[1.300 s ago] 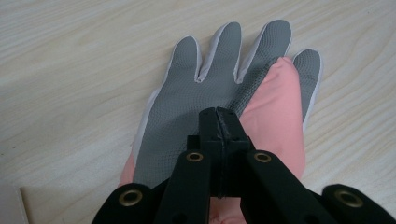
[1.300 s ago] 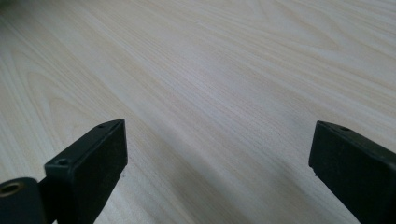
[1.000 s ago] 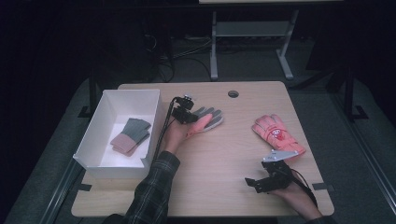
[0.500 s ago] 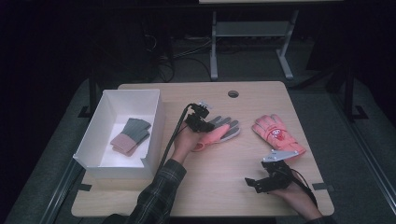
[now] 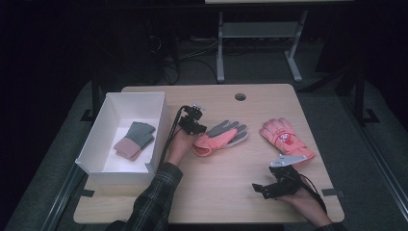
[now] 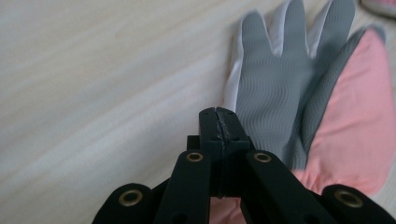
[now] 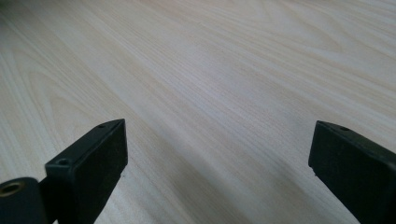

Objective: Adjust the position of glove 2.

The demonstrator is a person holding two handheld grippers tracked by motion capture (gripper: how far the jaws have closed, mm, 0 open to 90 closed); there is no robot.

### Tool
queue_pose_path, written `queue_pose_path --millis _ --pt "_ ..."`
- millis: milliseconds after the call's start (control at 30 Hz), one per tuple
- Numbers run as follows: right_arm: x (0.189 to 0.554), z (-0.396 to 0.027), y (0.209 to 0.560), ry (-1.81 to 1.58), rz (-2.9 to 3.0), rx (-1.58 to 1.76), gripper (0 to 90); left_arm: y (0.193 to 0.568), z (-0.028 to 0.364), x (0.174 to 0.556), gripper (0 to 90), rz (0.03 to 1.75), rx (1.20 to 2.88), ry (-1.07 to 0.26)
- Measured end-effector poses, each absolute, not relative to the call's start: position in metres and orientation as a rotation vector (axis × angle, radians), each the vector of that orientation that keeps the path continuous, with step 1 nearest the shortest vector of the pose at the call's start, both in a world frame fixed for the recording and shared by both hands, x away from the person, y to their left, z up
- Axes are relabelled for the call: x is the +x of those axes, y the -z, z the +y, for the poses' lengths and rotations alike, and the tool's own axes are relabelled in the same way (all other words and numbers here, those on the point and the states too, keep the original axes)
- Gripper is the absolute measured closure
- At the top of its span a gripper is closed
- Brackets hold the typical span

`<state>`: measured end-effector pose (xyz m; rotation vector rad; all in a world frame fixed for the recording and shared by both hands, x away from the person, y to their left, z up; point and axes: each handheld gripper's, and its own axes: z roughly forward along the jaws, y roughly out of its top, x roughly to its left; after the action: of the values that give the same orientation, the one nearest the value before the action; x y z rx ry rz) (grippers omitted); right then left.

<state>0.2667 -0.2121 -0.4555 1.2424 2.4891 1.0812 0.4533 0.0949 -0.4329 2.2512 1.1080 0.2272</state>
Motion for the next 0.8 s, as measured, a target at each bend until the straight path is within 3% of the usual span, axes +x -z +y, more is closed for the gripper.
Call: queue_pose_path --millis 800 --pt "0.268 -0.213 0.456 -1.085 2.478 1.238 4.4 0.434 0.073 0.397 89.7 0.847 2.368 -0.047"
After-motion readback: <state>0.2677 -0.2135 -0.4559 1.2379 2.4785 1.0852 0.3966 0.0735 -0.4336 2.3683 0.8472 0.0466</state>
